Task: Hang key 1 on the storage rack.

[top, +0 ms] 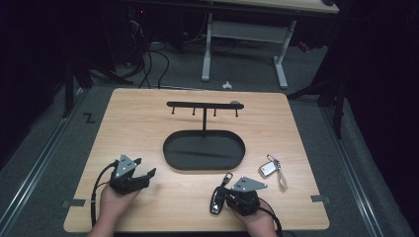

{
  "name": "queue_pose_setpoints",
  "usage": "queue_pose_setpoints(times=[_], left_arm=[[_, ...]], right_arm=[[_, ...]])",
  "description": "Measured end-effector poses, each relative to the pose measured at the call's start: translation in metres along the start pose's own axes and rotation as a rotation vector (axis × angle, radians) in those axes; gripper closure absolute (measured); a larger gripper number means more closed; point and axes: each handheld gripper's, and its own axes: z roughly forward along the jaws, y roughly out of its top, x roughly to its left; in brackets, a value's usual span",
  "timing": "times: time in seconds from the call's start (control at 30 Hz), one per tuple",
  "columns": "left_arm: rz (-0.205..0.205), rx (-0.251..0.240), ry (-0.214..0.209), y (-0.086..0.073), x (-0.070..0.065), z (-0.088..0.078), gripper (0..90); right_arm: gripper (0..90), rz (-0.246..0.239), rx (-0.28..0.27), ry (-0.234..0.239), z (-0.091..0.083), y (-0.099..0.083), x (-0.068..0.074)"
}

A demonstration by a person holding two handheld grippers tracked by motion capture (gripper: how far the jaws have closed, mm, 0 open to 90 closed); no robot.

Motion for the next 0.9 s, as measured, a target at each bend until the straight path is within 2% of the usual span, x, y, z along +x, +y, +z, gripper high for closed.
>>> queue_pose_setpoints(times=[0.03,0.2,0.4,0.63,0.9], left_arm=[[0.007,0.001,0.001,0.0,-0.001,0.001,32.8],[0.011,0.006,-0.003,0.001,-0.001,0.003,32.8],[0.024,0.012,-0.007,0.002,-0.004,0.006,32.8],[0.027,0.015,-0.01,0.002,-0.004,0.006,33.0],[0.036,0.029,-0.013,0.002,-0.004,0.007,32.9]], right_arm=[[90.0,-0.013,0.015,0.002,0.001,-0.002,0.003],[90.0,-0.013,0.047,0.015,0.004,-0.005,0.005],[89.9,-0.03,0.066,-0.008,0.005,-0.007,0.006],[89.9,0.006,0.068,-0.051,-0.005,-0.012,-0.011],[89.9,0.015,0.071,-0.102,-0.014,-0.017,-0.023]])
